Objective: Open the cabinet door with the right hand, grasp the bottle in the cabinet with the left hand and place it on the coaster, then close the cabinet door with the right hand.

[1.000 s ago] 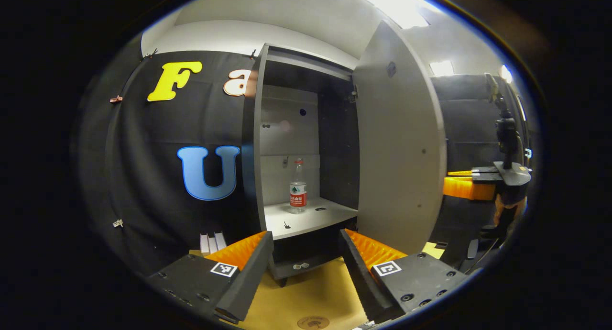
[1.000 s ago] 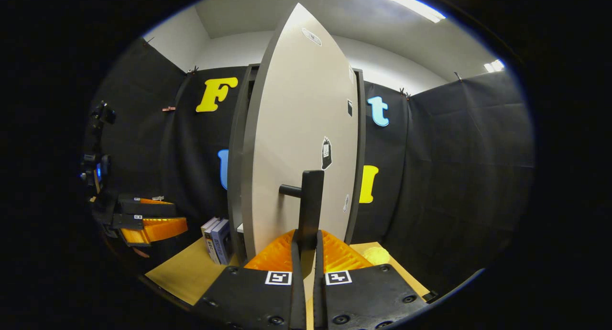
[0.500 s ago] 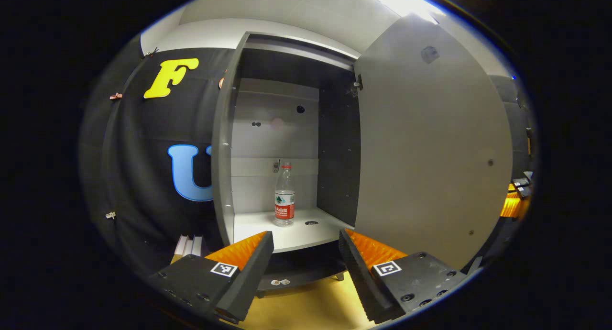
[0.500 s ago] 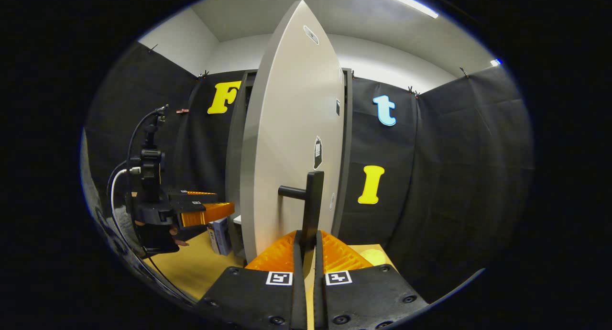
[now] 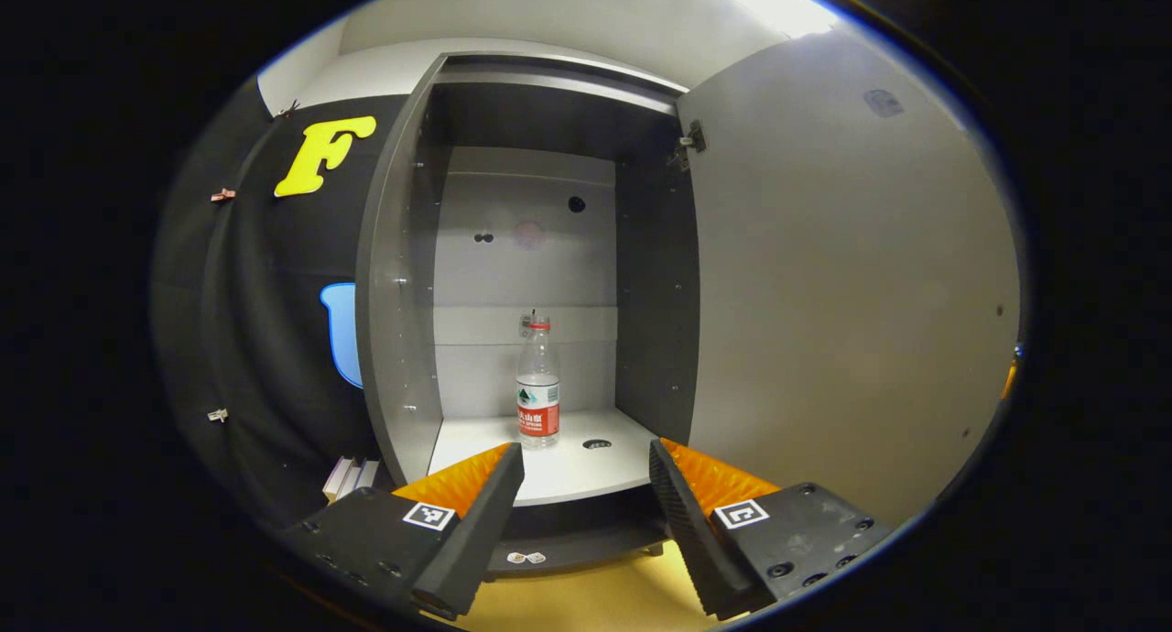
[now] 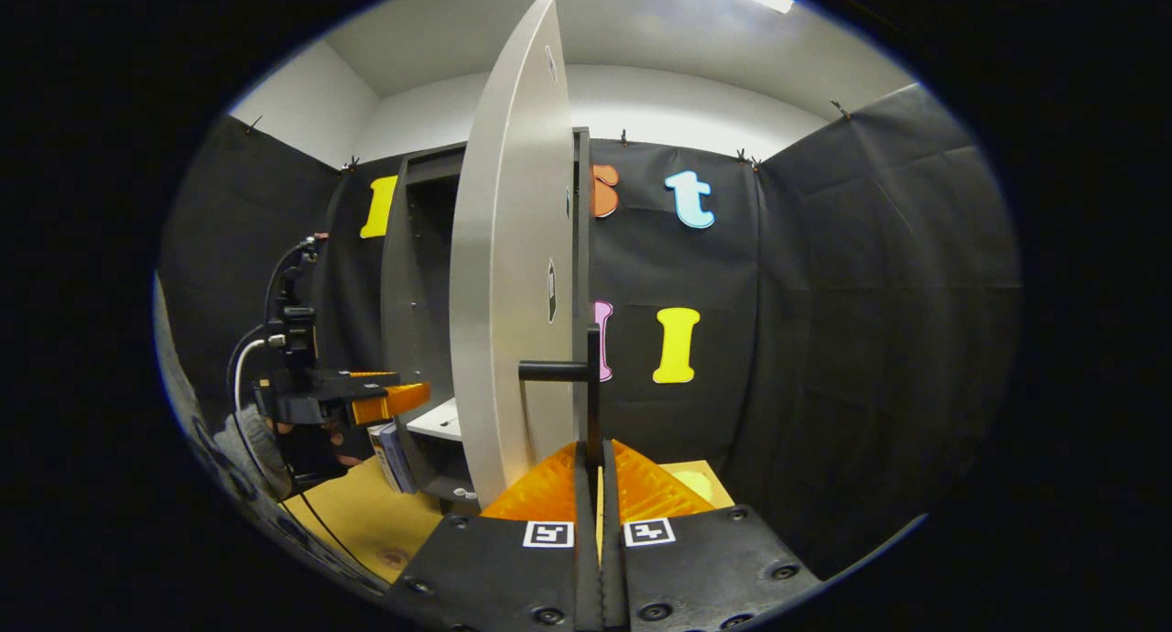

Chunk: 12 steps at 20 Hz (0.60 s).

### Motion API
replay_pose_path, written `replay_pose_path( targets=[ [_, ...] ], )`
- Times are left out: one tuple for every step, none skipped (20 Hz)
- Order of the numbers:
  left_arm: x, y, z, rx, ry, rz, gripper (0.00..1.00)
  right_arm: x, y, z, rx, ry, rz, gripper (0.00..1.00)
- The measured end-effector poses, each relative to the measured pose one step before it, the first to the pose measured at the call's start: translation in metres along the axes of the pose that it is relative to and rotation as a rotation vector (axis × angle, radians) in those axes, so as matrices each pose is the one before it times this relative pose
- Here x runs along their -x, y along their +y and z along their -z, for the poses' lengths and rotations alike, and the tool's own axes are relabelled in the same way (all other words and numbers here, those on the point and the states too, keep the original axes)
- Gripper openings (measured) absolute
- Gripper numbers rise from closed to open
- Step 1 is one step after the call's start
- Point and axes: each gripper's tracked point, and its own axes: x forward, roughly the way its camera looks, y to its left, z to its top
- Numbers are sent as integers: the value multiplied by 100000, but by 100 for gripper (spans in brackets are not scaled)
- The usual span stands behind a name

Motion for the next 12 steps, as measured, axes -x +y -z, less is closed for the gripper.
replay_pose_path(
  targets=[
    [-665, 373, -234, -932, -532, -1627, 88, 61, -121, -101, 670, -124, -1381, 5],
    [-754, 359, -235, -901, -562, -1179, 87, 197, -148, 17, 330, 275, -1518, 6],
    [-893, 140, -324, -782, -1078, -163, 88, 372, 32, -40, -462, -160, -845, 8],
    [-1108, 247, -394, -1008, -1054, 46, 87, 693, -160, -139, -880, -161, -29, 8],
    [-1078, 604, -145, -1250, -623, -757, 87, 412, -40, 63, -1098, 53, 257, 8],
    [-1111, 658, -131, -1301, -489, -1981, 87, 854, -32, 75, -798, 219, 221, 8],
    [-977, 434, -95, -1775, -818, -1825, 87, 905, -498, 55, -86, 438, 2895, 12],
    [-1126, 213, -97, -973, -669, -1018, 86, 759, -1144, -81, 937, -12, 5192, 8],
    [-1163, -159, 385, 378, 86, 49, 86, 683, -1392, -102, 936, -314, 5230, 5],
    [-1111, -364, 260, 1264, 486, 1314, 87, 592, -1272, -163, 970, -828, 6055, 6],
    [-945, -200, 383, 987, 543, 1146, 87, 162, -1576, -5, 1043, -648, 6668, 7],
    [-1121, -37, 315, -414, 845, 155, 87, -138, -1259, 177, 774, -250, 5640, 12]
  ],
)
